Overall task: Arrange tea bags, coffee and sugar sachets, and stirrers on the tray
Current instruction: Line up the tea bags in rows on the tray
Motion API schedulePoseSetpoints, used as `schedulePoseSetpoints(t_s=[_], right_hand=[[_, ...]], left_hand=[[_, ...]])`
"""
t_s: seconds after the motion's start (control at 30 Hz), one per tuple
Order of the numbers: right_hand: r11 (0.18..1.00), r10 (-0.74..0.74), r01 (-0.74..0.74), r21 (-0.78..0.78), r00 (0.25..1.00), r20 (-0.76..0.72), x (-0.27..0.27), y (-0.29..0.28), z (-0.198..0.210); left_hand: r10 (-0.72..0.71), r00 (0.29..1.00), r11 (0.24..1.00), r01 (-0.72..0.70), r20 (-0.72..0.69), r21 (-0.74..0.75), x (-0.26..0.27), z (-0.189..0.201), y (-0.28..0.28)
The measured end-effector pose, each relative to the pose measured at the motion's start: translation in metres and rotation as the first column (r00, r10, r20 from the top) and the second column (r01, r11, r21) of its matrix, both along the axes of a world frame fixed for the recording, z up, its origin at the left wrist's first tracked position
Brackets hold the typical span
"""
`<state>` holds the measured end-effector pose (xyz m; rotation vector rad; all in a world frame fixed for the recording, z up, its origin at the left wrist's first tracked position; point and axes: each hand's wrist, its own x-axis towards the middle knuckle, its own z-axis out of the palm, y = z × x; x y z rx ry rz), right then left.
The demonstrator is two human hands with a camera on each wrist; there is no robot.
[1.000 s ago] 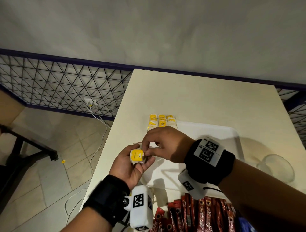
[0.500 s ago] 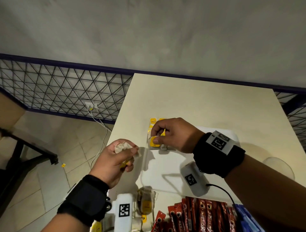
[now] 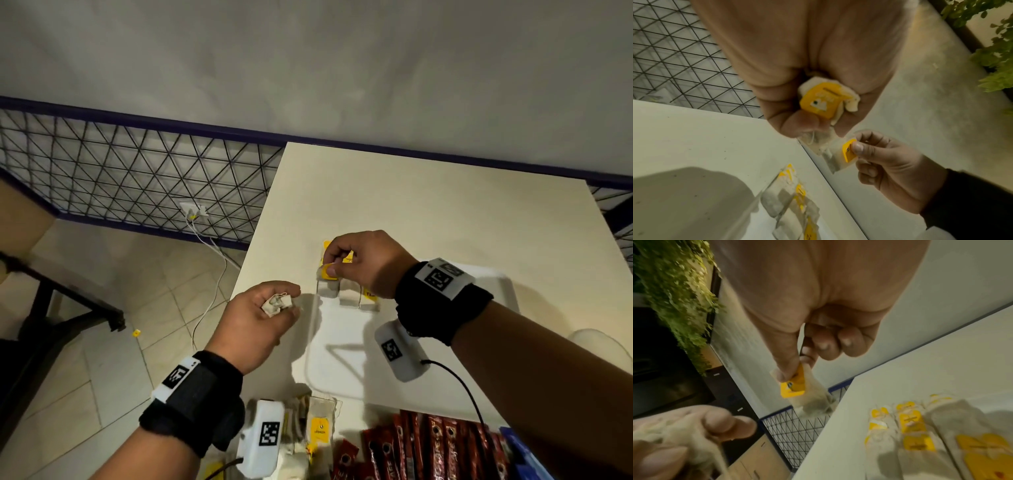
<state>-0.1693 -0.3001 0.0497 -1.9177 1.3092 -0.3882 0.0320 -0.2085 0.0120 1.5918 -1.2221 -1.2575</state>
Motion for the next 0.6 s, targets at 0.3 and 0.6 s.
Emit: schedulePoseSetpoints(t_s=[0.3, 0.6], right_hand=[[0.987, 0.115, -0.089, 0.132, 0.971, -0.207, 0.017, -0.003, -0.071], [0.99, 0.019, 0.038, 0.137, 0.919, -0.394, 0.018, -0.028, -0.1]], left_hand=[[0.015, 1.0, 0.999, -0.016, 0.027, 0.043, 0.025, -0.012, 0.001], [0.007, 1.0, 0.998, -0.009, 0.016, 0.07, 0.039, -0.016, 0.002]])
